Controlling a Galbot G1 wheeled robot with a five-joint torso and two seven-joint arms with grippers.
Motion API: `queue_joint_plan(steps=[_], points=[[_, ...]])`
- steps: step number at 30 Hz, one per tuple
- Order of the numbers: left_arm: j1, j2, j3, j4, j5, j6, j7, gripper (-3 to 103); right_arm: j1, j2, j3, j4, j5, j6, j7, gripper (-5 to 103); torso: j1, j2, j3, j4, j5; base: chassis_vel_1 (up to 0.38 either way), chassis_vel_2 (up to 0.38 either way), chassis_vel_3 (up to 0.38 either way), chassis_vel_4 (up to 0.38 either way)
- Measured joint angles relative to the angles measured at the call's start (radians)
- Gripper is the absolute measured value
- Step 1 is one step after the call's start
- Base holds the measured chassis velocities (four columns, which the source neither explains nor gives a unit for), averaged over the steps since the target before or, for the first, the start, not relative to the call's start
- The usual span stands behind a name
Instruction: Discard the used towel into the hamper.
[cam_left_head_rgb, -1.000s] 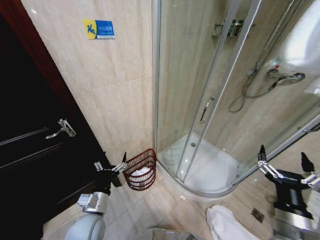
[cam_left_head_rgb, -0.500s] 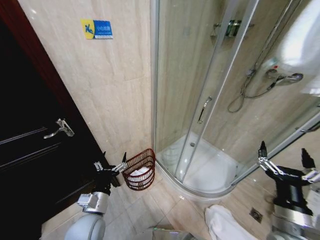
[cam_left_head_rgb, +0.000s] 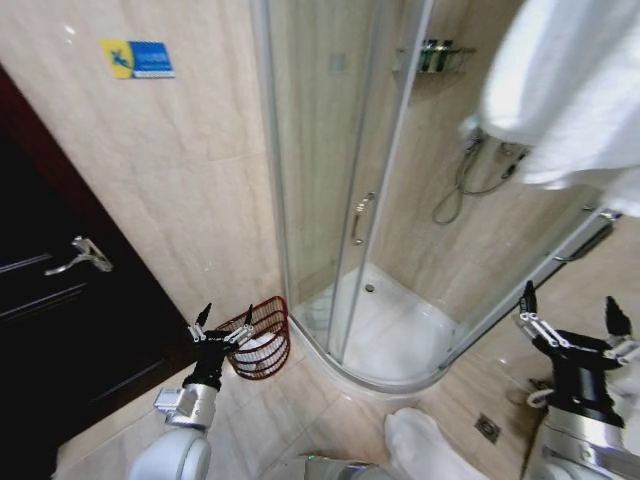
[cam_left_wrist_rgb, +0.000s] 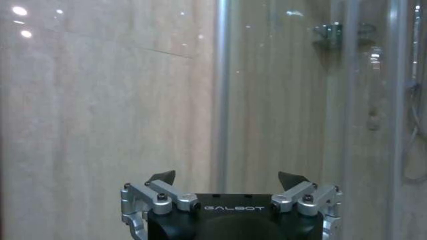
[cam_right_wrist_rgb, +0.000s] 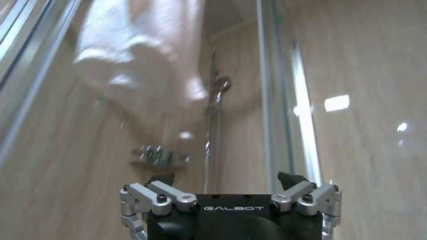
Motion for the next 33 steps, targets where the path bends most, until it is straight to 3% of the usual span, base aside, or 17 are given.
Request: queue_joint_plan(steps=[4, 7, 9, 15, 17, 21, 31, 33], points=[[0.0, 0.0, 0.0, 0.0, 0.0, 0.0, 0.0, 100, 0.036, -0.035, 0.04, 0.0, 0.017, 0.006, 0.0, 100, 0.0, 0.0, 0.0, -0.0003, 0.0003, -0.12, -0.104, 0.114, 0.108], [0.0, 0.0, 0.0, 0.0, 0.0, 0.0, 0.0, 100, 0.124, -0.14, 0.109, -0.041, 0.053, -0.013, 0.002, 100, 0.0, 0.0, 0.0, 0.0, -0.0006, 0.019, 0.018, -0.01, -0.017], [0.0, 0.001, 0.0, 0.0, 0.0, 0.0, 0.0, 100, 0.14, -0.158, 0.115, -0.047, 0.057, -0.018, 0.005, 100, 0.0, 0.0, 0.0, 0.0001, -0.0006, 0.057, 0.055, -0.054, -0.052], [0.0, 0.001, -0.001, 0.0, 0.0, 0.0, 0.0, 100, 0.248, -0.316, 0.109, -0.053, 0.102, -0.073, 0.035, 100, 0.0, 0.0, 0.0, 0.0, -0.0001, 0.05, 0.045, -0.031, -0.022], [0.0, 0.001, 0.0, 0.0, 0.0, 0.0, 0.0, 100, 0.251, -0.323, 0.109, -0.053, 0.104, -0.075, 0.037, 100, 0.0, 0.0, 0.0, 0.0, -0.0002, 0.0, 0.0, 0.0, 0.0], [0.0, 0.0, 0.0, 0.0, 0.0, 0.0, 0.0, 100, 0.27, -0.43, 0.145, -0.014, 0.165, -0.124, 0.07, 100, 0.0, 0.0, 0.0, -0.0002, -0.0001, 0.0, 0.0, 0.0, 0.0], [0.0, 0.0, 0.0, 0.0, 0.0, 0.0, 0.0, 100, 0.227, -0.474, 0.326, 0.055, 0.318, -0.236, 0.109, 100, 0.0, 0.0, 0.0, -0.0002, 0.0, 0.0, 0.0, 0.0, 0.0], [0.0, 0.0, 0.0, 0.0, 0.0, 0.0, 0.0, 100, 0.212, -0.498, 0.422, 0.055, 0.446, -0.271, 0.111, 100, 0.0, 0.0, 0.0, -0.0002, 0.0002, 0.0, 0.0, 0.0, 0.0]])
